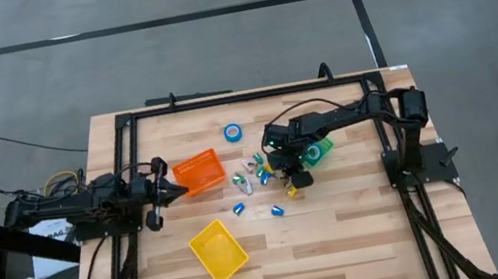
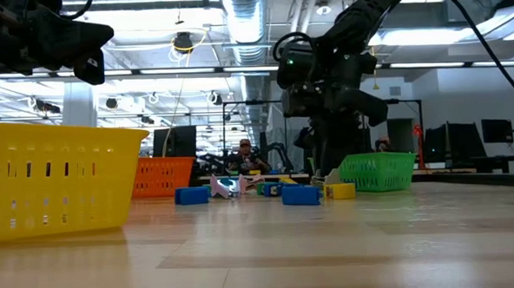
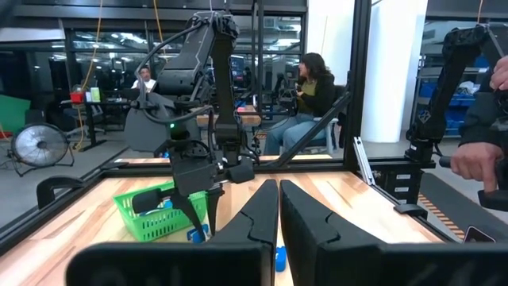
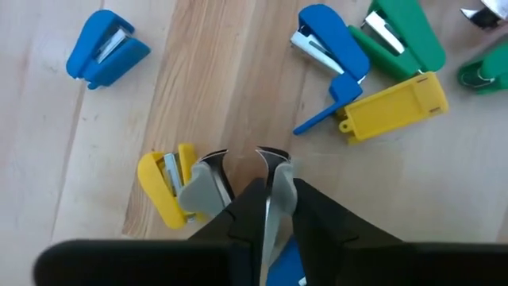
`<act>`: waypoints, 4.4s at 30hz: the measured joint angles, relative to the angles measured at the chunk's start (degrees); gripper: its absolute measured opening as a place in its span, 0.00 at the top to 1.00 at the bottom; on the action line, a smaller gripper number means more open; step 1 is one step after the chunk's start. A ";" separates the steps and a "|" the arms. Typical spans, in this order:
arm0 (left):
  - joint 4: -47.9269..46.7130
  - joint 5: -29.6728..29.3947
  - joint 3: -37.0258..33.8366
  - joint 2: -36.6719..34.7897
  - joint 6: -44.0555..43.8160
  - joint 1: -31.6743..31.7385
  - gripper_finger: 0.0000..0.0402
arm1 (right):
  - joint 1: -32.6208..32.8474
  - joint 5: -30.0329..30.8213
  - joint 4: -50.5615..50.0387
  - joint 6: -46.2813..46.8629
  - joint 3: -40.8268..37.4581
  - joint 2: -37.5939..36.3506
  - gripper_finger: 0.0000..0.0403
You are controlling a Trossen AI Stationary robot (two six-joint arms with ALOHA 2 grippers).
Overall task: Pick and place Stapler, Stapler remover, tape
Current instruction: Put the gray staple remover into the orange basket
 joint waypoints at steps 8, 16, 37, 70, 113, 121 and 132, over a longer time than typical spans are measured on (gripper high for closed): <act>0.27 0.00 0.00 0.00 0.00 -0.01 0.98 | 0.00 -0.30 0.15 0.68 0.06 -0.17 0.98; 0.57 -0.02 0.01 0.00 0.00 -0.01 0.98 | 0.02 0.66 0.29 1.35 -0.06 -2.79 1.00; 0.98 -0.02 0.02 0.00 0.00 0.00 0.98 | 0.52 3.07 1.52 4.96 -0.02 -15.38 1.00; 1.66 -0.02 0.02 0.31 -0.01 0.00 0.98 | 0.51 4.48 18.54 12.00 10.98 -14.66 1.00; 2.16 0.20 0.04 1.38 0.00 -0.02 0.98 | 1.64 4.55 14.29 11.45 26.32 -0.44 1.00; 2.25 0.20 0.04 1.38 0.00 -0.02 0.98 | 2.38 4.63 9.04 10.47 26.37 -2.33 1.00; 2.27 0.20 0.04 1.49 0.00 -0.02 0.98 | 6.48 4.61 5.74 9.59 26.45 -5.90 1.00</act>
